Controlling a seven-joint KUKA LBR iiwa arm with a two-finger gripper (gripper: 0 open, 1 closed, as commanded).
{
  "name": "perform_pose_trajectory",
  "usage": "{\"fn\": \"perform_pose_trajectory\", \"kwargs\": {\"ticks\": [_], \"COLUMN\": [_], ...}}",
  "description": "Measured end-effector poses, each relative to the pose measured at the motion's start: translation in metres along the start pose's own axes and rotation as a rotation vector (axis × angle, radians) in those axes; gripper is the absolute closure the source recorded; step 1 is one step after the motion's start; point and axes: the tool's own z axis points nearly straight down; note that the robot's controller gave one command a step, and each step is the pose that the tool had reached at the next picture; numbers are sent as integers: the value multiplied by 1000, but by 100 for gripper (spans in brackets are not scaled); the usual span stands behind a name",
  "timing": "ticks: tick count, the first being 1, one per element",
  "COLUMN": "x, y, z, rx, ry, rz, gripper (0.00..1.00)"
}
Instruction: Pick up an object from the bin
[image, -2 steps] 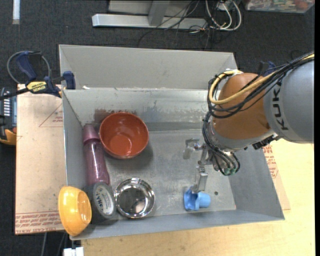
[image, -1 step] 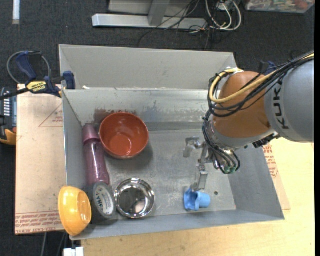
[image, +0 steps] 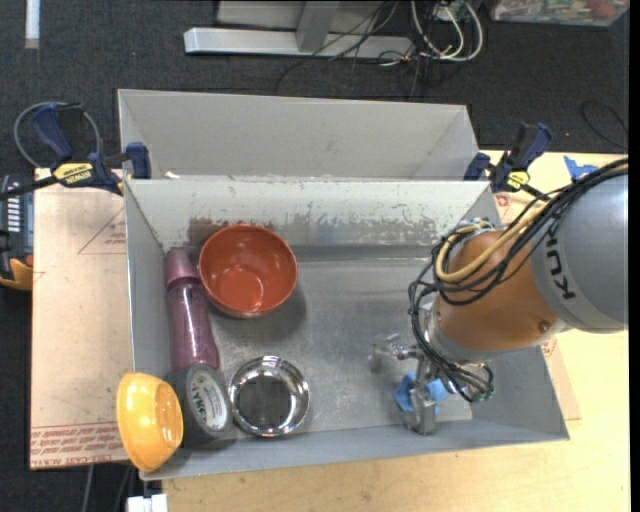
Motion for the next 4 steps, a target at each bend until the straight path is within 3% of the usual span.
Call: {"fn": "perform_pose_trajectory", "kwargs": {"ticks": [1,2,3,4], "x": [5,15,6,18], "y": [11,-18,-23,-27], "z": [-53,-31,2,2], "rx": [-4,-3,-5,-2], "ry": [16,5,1,-4], "rz": [109,38,-367,-369], "gripper": [0,0,0,100]}}
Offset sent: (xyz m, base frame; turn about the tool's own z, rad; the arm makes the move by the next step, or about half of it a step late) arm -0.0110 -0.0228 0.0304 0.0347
